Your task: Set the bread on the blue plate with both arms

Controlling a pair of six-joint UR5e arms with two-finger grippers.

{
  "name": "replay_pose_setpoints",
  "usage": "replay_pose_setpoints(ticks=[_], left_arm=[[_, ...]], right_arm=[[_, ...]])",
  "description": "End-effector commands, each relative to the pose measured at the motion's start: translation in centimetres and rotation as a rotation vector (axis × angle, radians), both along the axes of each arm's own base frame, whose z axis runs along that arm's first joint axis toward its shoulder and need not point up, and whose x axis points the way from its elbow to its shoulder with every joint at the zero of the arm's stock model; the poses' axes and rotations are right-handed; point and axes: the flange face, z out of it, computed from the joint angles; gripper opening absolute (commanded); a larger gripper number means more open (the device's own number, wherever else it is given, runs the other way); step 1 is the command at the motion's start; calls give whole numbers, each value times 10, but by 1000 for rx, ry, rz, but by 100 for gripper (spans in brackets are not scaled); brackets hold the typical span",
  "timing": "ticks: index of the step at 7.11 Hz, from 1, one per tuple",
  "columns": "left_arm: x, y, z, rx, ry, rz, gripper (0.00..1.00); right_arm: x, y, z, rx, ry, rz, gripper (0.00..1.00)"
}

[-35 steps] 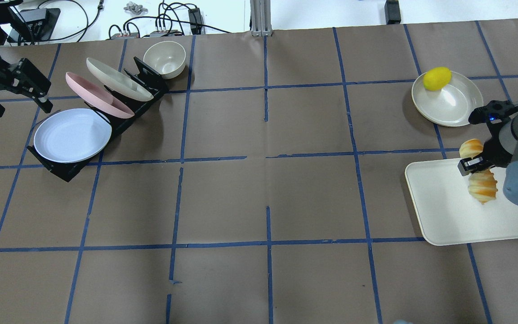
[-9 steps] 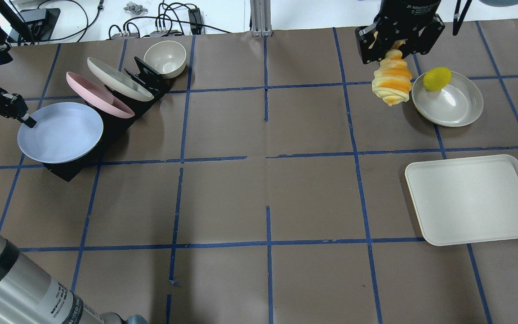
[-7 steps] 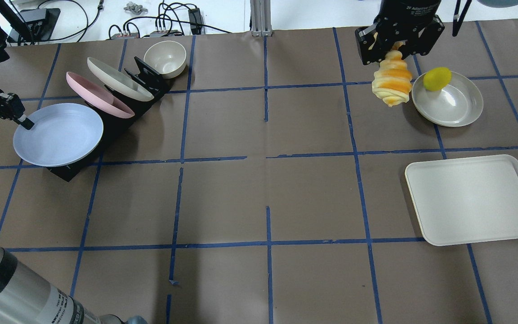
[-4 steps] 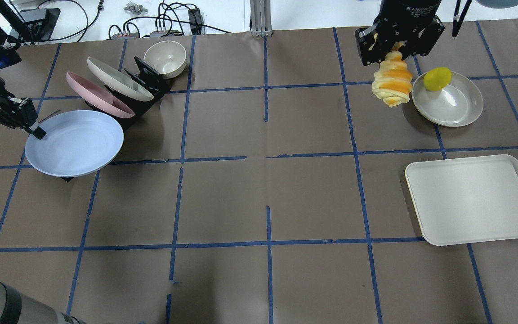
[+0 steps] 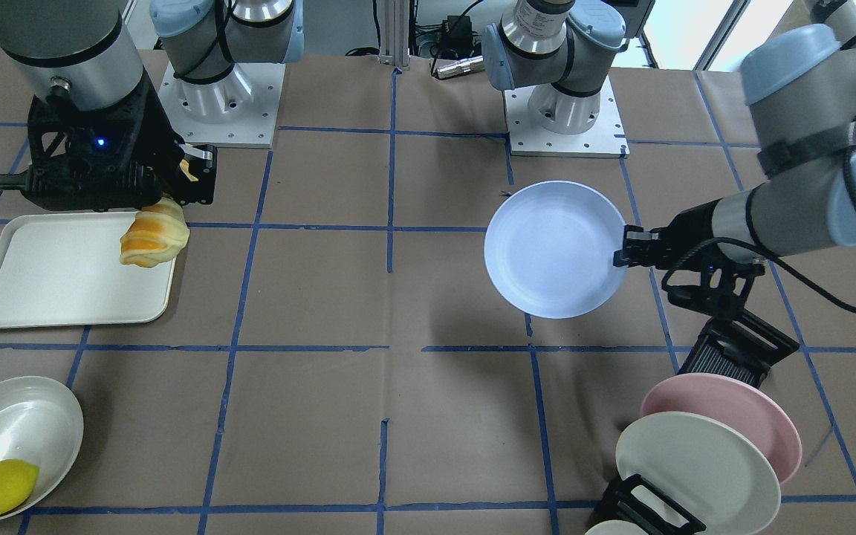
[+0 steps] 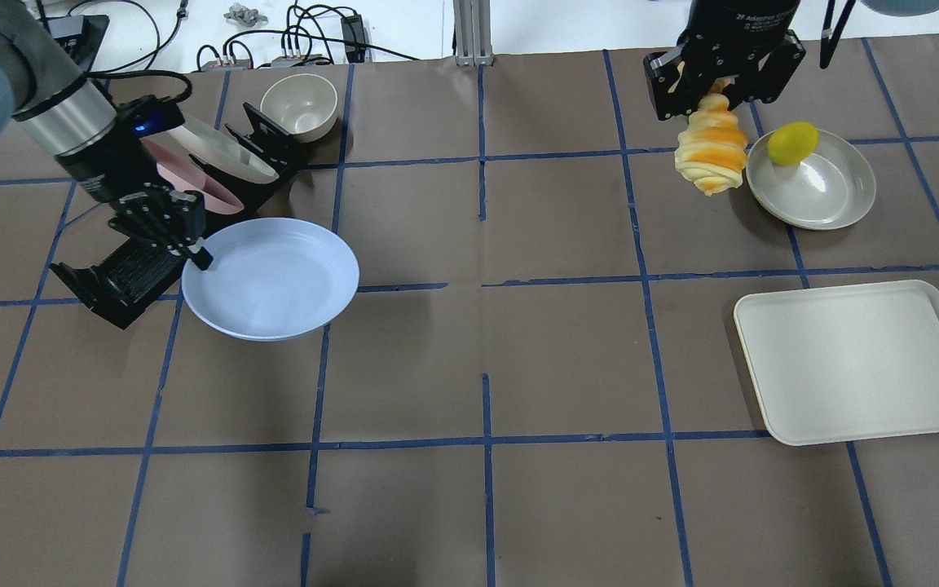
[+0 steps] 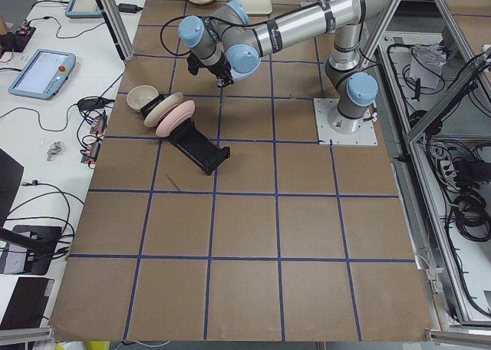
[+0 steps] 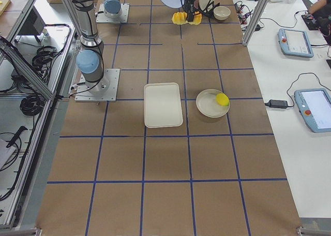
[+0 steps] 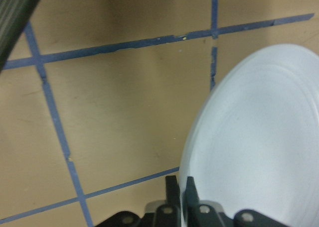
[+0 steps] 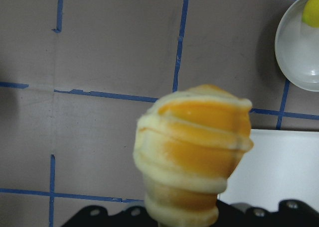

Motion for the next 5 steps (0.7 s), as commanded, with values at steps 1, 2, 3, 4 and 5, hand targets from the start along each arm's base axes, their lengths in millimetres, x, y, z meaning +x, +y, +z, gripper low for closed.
replay_pose_setpoints(ticks=[1,2,3,4,5], left_arm=[[-79,-17,-27,-41,6,-15,12],[-110,-30,-48,-66,36,6,12],[-138,-41,-73,-100,38,-28,12],[-160,-48,-90,-129,79,-20,13],[-176,-51,-105,-137,85,-23,13]], right_arm=[[0,0,0,0,1,0,3],[0,0,0,0,1,0,3],[0,0,0,0,0,0,3],[0,-1,-1,2,0,0,3],[0,-1,-1,2,1,0,3]])
